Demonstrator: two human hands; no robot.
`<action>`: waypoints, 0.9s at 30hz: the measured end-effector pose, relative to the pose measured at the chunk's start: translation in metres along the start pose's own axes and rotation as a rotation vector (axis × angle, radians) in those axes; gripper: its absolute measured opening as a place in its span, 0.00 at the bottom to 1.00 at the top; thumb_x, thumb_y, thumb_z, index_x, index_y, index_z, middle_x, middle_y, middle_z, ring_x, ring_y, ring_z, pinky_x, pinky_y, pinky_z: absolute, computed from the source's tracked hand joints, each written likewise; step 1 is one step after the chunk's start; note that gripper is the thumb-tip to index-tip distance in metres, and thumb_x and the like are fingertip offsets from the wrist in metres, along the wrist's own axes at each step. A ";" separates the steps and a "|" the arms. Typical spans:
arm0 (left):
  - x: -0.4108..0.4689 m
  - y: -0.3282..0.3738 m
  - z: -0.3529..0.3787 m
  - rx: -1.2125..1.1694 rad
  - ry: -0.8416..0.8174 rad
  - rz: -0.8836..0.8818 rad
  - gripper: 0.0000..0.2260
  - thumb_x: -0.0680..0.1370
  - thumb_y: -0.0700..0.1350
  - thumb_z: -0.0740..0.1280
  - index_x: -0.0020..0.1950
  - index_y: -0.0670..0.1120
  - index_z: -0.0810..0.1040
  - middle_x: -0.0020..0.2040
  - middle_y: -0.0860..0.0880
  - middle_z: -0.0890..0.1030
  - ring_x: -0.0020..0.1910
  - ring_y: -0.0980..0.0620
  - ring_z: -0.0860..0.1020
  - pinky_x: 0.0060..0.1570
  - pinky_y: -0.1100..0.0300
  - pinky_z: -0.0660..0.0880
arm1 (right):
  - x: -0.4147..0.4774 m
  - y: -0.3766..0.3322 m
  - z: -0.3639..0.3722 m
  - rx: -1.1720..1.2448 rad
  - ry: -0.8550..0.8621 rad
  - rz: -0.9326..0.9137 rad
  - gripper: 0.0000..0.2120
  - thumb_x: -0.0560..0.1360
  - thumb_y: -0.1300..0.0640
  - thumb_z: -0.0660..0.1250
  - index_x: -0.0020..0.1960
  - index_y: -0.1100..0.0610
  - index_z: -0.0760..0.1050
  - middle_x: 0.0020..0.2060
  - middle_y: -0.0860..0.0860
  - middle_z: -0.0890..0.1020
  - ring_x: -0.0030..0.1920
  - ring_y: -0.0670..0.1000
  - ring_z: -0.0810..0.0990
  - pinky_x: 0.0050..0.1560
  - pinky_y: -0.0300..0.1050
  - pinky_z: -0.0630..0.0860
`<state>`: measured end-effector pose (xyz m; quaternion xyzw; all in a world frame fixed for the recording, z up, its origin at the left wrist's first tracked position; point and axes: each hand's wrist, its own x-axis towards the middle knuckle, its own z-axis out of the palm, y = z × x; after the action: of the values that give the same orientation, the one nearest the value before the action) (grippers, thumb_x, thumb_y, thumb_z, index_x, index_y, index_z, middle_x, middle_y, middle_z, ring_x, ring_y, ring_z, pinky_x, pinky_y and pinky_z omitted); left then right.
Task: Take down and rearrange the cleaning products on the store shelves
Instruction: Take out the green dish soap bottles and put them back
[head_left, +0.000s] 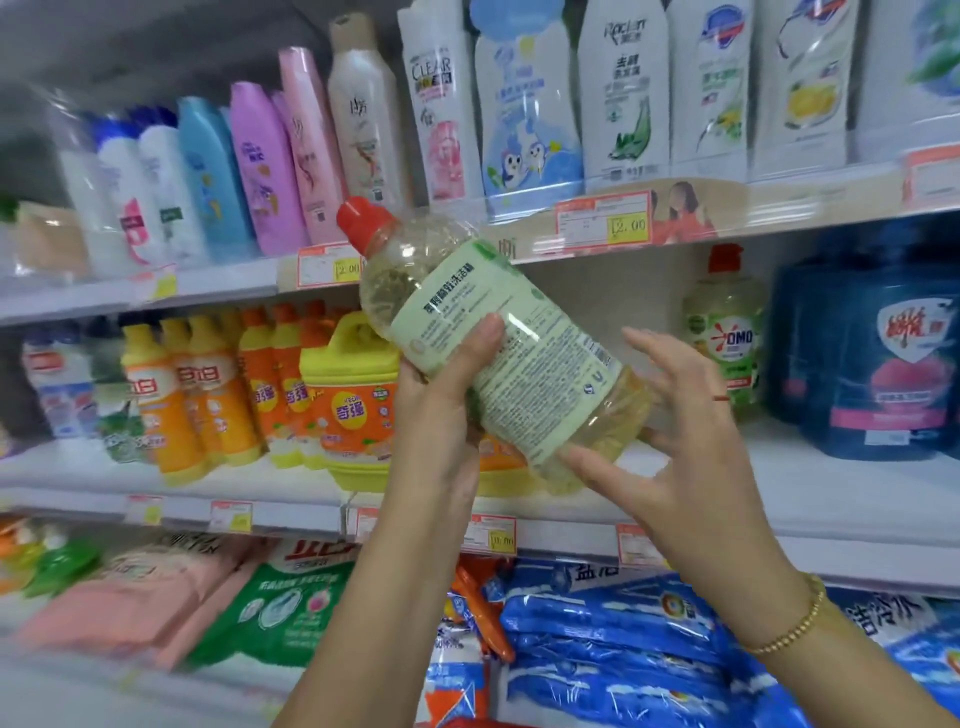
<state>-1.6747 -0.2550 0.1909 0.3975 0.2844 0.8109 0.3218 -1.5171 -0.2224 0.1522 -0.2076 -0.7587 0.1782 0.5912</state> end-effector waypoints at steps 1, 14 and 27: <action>-0.003 -0.002 0.003 0.006 0.017 0.000 0.35 0.61 0.48 0.78 0.67 0.48 0.74 0.56 0.47 0.83 0.54 0.47 0.82 0.49 0.50 0.79 | -0.003 0.003 0.005 -0.204 -0.036 -0.132 0.40 0.61 0.44 0.76 0.69 0.43 0.61 0.70 0.45 0.61 0.70 0.44 0.64 0.64 0.38 0.70; 0.006 0.001 -0.016 -0.022 -0.279 -0.156 0.48 0.55 0.52 0.83 0.71 0.45 0.68 0.58 0.46 0.80 0.50 0.49 0.81 0.42 0.58 0.80 | -0.009 0.002 -0.034 0.671 -0.385 0.382 0.43 0.52 0.42 0.79 0.66 0.42 0.70 0.56 0.41 0.81 0.54 0.45 0.81 0.48 0.34 0.77; -0.006 0.000 0.000 0.004 -0.056 -0.326 0.22 0.66 0.52 0.72 0.58 0.47 0.80 0.35 0.51 0.82 0.33 0.56 0.80 0.37 0.59 0.82 | 0.003 -0.009 -0.074 1.109 -0.779 0.890 0.31 0.70 0.33 0.58 0.62 0.53 0.76 0.59 0.59 0.79 0.54 0.62 0.81 0.47 0.55 0.81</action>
<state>-1.6724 -0.2599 0.1882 0.3691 0.3375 0.7361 0.4560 -1.4467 -0.2264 0.1773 -0.0900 -0.5577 0.8064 0.1750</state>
